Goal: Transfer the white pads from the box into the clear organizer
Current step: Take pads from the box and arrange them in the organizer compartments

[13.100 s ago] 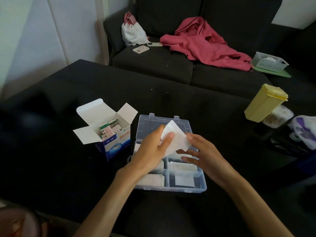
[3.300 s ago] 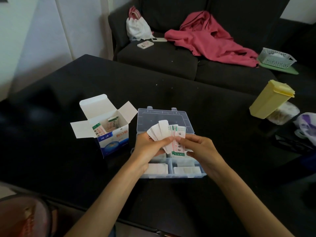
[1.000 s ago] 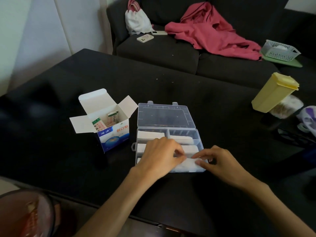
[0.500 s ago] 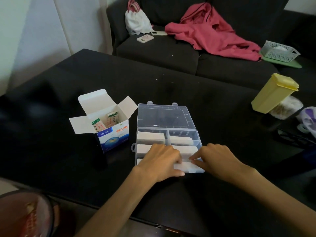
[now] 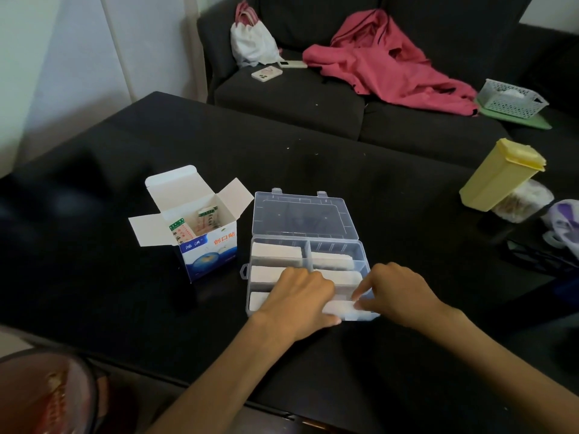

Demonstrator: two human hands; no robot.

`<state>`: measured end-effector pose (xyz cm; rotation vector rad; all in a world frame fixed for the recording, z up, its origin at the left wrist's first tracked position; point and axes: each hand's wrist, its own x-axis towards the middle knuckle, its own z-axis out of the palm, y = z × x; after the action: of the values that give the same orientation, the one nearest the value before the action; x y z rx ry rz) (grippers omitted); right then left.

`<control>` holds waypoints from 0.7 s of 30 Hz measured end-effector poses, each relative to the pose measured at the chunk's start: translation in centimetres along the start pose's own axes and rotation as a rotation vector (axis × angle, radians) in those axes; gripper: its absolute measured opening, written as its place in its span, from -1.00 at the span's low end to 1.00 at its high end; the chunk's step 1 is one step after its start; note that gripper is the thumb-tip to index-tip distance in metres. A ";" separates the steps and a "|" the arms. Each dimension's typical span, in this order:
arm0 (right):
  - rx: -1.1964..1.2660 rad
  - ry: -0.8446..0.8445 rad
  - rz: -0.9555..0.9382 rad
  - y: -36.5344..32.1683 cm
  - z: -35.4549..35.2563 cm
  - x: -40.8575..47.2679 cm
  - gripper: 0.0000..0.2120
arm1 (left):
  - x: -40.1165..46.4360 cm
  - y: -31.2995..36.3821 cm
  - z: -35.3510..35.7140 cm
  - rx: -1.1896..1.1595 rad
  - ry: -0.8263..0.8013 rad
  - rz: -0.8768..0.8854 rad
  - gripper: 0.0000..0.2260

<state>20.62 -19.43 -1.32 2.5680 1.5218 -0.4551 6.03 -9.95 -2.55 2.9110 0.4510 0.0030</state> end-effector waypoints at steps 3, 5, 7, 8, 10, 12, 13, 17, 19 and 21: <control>0.053 0.027 0.005 0.2 -1.1 -0.8 -0.87 | -0.4 -0.2 -0.3 -0.039 -0.014 0.012 -0.61; 0.196 0.042 -0.002 0.0 -3.3 -1.2 -0.96 | -1.0 -0.8 -1.1 -0.206 0.005 -0.017 -0.58; 0.337 0.103 -0.048 -0.8 -5.5 -1.3 -0.91 | -1.8 -2.0 -2.9 -0.492 0.192 -0.154 -0.61; 0.390 0.148 -0.079 -1.7 -6.6 -1.0 -0.93 | -2.4 -2.9 -4.1 -0.585 0.393 -0.248 -0.66; 0.483 0.230 -0.139 -3.9 -7.8 -0.3 -0.96 | -3.7 -5.4 -5.9 -0.565 0.862 -0.489 -0.75; 0.551 0.299 -0.227 -6.9 -8.3 0.8 -0.83 | -5.2 -8.4 -7.0 -0.440 1.103 -0.760 -0.81; 0.569 0.320 -0.275 -8.7 -8.5 1.6 -0.79 | -5.8 -9.9 -7.2 -0.390 1.102 -0.875 -0.82; 0.517 0.321 -0.481 -15.8 -8.6 5.0 -0.80 | -7.4 -13.3 -6.6 -0.459 0.768 -1.102 -0.56; 0.388 0.290 -0.508 -18.0 -8.3 7.0 -0.81 | -7.5 -14.2 -6.2 -0.583 0.553 -1.163 -0.52; 0.252 0.189 -0.455 -19.4 -7.9 8.5 -0.79 | -7.8 -15.0 -6.2 -0.902 0.456 -1.124 -0.67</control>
<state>9.03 -0.83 4.35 2.4842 2.2668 -0.4853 -6.07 2.93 0.86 1.4824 1.5684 0.5375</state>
